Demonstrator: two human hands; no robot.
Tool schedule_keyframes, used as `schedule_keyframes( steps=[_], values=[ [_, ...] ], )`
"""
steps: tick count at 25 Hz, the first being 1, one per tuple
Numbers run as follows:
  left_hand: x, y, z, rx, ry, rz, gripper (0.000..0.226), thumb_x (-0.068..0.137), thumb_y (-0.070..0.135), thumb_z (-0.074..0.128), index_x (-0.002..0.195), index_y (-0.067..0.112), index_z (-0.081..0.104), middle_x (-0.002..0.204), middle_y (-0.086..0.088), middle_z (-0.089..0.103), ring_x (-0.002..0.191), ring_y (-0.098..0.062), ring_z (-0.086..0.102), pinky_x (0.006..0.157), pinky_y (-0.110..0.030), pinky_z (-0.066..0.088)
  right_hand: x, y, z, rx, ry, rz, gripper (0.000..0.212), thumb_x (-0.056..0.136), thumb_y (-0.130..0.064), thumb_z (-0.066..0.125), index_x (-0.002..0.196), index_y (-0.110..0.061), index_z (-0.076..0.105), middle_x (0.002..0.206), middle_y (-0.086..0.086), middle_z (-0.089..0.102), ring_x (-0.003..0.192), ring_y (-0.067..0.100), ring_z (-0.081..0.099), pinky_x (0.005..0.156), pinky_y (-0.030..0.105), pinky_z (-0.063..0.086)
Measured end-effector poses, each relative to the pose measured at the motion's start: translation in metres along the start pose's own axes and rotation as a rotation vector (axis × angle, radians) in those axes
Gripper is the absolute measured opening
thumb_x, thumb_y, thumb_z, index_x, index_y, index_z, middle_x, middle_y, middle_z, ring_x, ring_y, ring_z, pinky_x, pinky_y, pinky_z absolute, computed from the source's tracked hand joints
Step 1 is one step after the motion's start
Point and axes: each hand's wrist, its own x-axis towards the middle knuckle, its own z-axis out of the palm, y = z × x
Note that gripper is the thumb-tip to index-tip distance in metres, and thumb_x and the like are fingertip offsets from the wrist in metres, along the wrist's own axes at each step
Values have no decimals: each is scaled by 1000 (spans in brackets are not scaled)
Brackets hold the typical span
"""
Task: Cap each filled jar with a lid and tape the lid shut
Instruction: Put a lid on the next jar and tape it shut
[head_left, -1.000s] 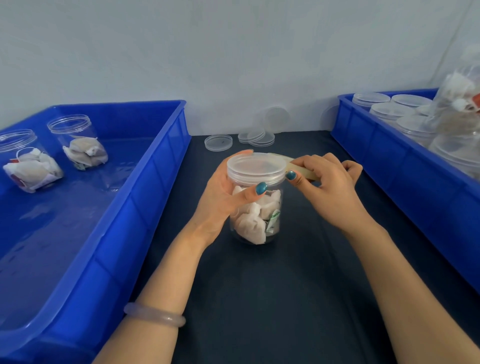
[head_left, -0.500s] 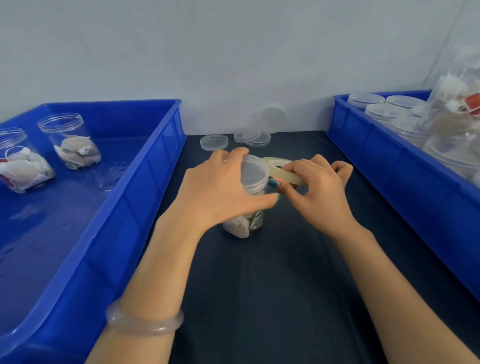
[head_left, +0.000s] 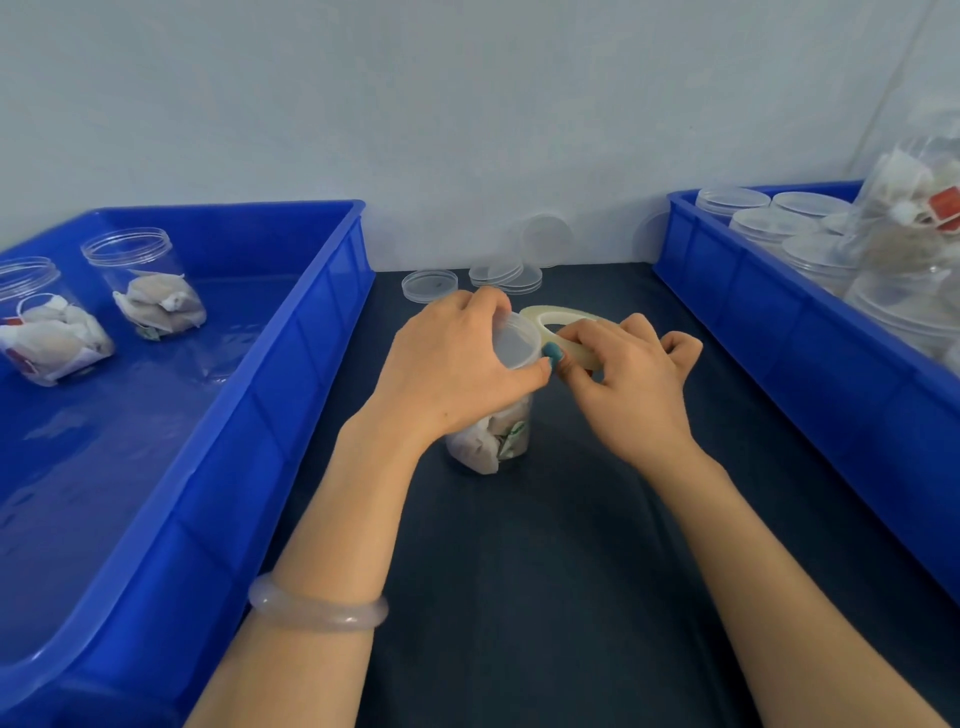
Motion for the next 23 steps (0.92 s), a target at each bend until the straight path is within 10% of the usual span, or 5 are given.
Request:
schedule_keyframes(
  steps=[9, 13, 17, 23],
  values=[
    [-2, 1, -9, -70, -9, -44, 54, 77, 54, 67, 122, 26, 53, 118, 8, 59, 104, -18, 55, 86, -36, 47, 11, -25, 22, -163, 100, 55, 20, 94, -23, 45, 102, -25, 63, 101, -8, 65, 102, 19, 47, 72, 34, 7],
    [-22, 6, -14, -168, -76, 10, 53, 65, 59, 62, 112, 36, 54, 110, 20, 57, 102, -9, 54, 82, -31, 45, 52, 14, 12, -167, -68, 426, 26, 98, -28, 40, 108, -22, 64, 108, 1, 65, 110, 25, 45, 84, 43, 22],
    [-17, 6, -20, -136, -139, -9, 47, 75, 55, 68, 114, 38, 50, 112, 22, 54, 106, -6, 51, 84, -33, 44, 46, 21, 18, -110, -139, 73, 16, 97, -34, 40, 91, -26, 53, 96, -9, 51, 96, 15, 33, 75, 37, 13],
    [-18, 4, -24, -109, -243, 34, 45, 76, 57, 65, 117, 51, 48, 117, 23, 49, 110, -1, 46, 82, -34, 42, 10, 32, 31, -146, -347, 47, 22, 99, -41, 35, 89, -29, 51, 95, -11, 48, 98, 14, 35, 73, 34, 9]
  ],
)
